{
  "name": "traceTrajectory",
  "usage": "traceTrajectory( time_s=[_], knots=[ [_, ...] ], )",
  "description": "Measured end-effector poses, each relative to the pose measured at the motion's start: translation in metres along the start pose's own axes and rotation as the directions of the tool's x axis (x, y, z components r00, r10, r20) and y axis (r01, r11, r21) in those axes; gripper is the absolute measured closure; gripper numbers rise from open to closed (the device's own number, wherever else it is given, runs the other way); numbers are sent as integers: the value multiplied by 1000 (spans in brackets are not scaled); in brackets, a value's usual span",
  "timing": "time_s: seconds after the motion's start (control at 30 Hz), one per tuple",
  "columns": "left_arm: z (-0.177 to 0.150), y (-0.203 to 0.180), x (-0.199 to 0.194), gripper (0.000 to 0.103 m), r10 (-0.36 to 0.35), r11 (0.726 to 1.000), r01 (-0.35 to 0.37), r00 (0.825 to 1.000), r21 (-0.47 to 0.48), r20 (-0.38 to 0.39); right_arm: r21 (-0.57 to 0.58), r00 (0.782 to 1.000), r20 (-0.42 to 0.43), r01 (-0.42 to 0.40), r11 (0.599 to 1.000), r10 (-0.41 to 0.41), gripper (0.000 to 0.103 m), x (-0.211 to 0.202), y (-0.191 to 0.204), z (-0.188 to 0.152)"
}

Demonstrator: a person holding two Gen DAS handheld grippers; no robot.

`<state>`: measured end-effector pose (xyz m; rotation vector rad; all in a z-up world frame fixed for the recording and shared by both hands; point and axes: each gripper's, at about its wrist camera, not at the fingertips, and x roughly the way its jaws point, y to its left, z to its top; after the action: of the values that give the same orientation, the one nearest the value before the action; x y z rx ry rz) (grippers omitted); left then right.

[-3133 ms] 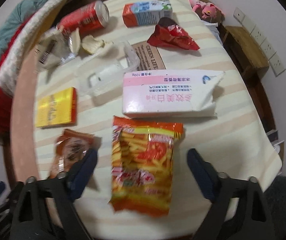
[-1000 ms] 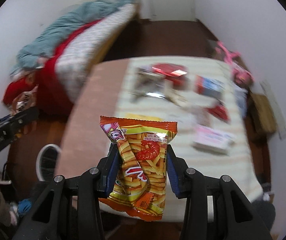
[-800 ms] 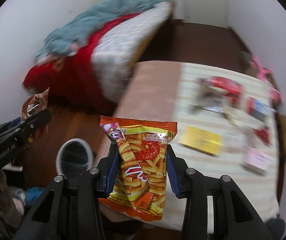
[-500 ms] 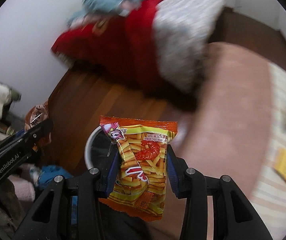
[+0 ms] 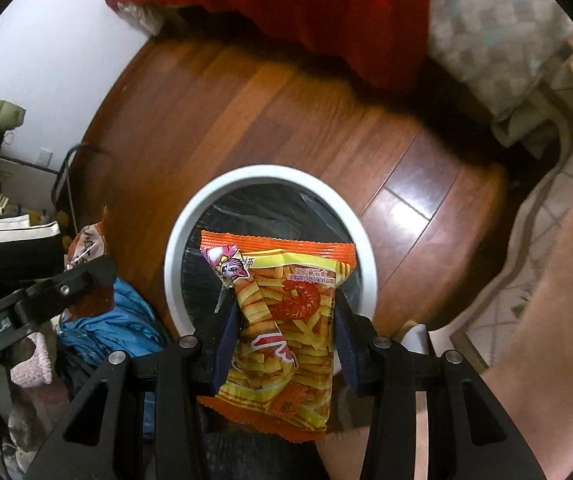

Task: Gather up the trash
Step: 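Open both tools to drop the packets into the trash bin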

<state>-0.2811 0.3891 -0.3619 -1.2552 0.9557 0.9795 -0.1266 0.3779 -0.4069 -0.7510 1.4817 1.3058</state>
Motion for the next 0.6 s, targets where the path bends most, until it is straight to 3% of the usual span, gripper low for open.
traceTrajectory(
  time_s=[0.03, 0.07, 0.2, 0.33, 0.47, 0.6],
  knots=[
    [1, 5, 1, 15, 0, 1000, 0, 1000, -18, -4, 6, 1000, -19, 7, 1000, -7, 50, 11, -2, 7],
    [2, 7, 0, 11, 0, 1000, -1, 1000, -28, -3, 13, 999, -32, -1, 1000, 1, 41, 19, -4, 13],
    [2, 24, -14, 7, 50, 998, -49, 999, -28, 11, 32, 998, -59, -33, 999, 34, 5, 25, -17, 9],
    [-8, 22, -27, 6, 143, 990, -142, 985, -13, 96, -13, 998, -60, 2, 1000, -3, 0, 20, -12, 0],
    [-26, 12, -38, 6, 265, 962, -272, 948, 14, 173, -68, 993, -57, 100, 993, -104, 0, 6, -7, -17],
    [-43, 4, -44, 6, 308, 946, -322, 930, 40, 201, -117, 981, -35, 185, 976, -190, 0, -9, -4, -30]
  ],
)
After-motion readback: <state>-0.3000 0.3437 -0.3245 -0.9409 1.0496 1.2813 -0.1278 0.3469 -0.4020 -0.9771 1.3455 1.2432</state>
